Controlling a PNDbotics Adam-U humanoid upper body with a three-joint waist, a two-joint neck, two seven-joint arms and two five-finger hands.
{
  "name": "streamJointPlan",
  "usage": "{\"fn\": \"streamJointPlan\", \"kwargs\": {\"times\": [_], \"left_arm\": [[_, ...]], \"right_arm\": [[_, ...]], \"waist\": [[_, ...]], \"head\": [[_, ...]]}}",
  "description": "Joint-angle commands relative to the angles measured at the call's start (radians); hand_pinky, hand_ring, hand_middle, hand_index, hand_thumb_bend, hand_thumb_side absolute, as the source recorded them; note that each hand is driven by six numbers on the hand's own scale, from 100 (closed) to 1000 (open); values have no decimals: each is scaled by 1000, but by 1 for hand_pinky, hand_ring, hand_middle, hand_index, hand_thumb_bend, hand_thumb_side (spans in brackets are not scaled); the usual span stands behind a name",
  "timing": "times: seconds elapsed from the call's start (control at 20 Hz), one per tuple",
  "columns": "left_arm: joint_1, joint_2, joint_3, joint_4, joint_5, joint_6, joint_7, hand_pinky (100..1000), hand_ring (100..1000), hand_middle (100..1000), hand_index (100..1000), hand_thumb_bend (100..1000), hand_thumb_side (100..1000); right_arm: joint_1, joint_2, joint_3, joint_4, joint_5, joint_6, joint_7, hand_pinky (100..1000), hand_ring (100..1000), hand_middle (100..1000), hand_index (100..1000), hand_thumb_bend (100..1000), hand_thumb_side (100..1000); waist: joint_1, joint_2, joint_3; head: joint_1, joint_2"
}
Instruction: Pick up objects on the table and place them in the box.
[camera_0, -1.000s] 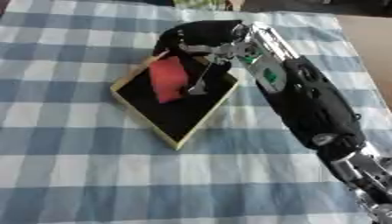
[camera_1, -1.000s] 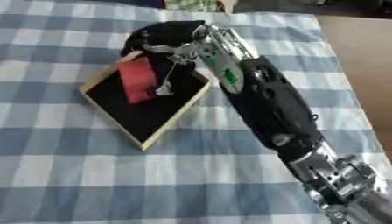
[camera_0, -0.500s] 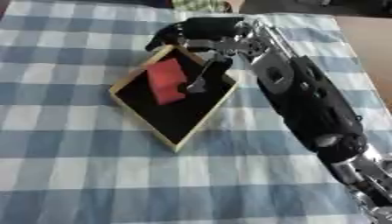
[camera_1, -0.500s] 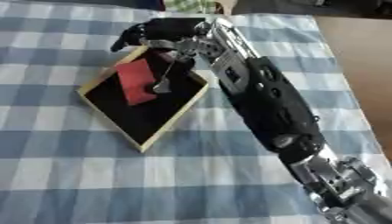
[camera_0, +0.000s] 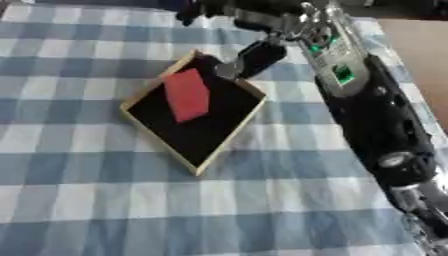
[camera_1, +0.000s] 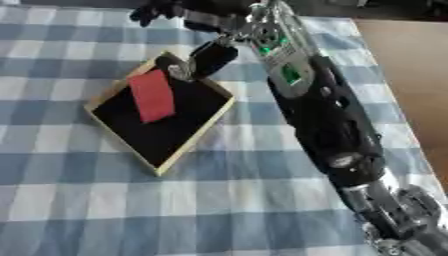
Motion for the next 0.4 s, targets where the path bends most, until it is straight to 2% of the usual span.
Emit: {"fn": "streamJointPlan", "kwargs": {"times": [0.05, 0.1, 0.35, 0.4], "left_arm": [[-2, 11, 8, -14, -4, 2, 4, 825, 871, 786, 658, 100, 784], [-2, 10, 9, -14, -4, 2, 4, 825, 871, 785, 658, 100, 784], [-1, 7, 11, -14, -9, 1, 9, 825, 871, 785, 658, 100, 784], [-1, 7, 11, -14, -10, 1, 10, 825, 871, 785, 658, 100, 783]], "right_arm": [[13, -76, -71, -74, -76, 68, -72, 774, 857, 773, 900, 100, 485], [28, -93, -90, -91, -102, 87, -102, 738, 835, 750, 868, 100, 527], [128, -178, -172, -184, -216, 159, -290, 649, 778, 703, 842, 100, 570], [155, -193, -188, -202, -244, 169, -336, 635, 774, 699, 840, 100, 629]], "waist": [[11, -21, -4], [12, -20, -6], [17, -13, -12], [18, -12, -12]], "head": [[13, -10], [17, -13], [36, -21], [40, -23]]}}
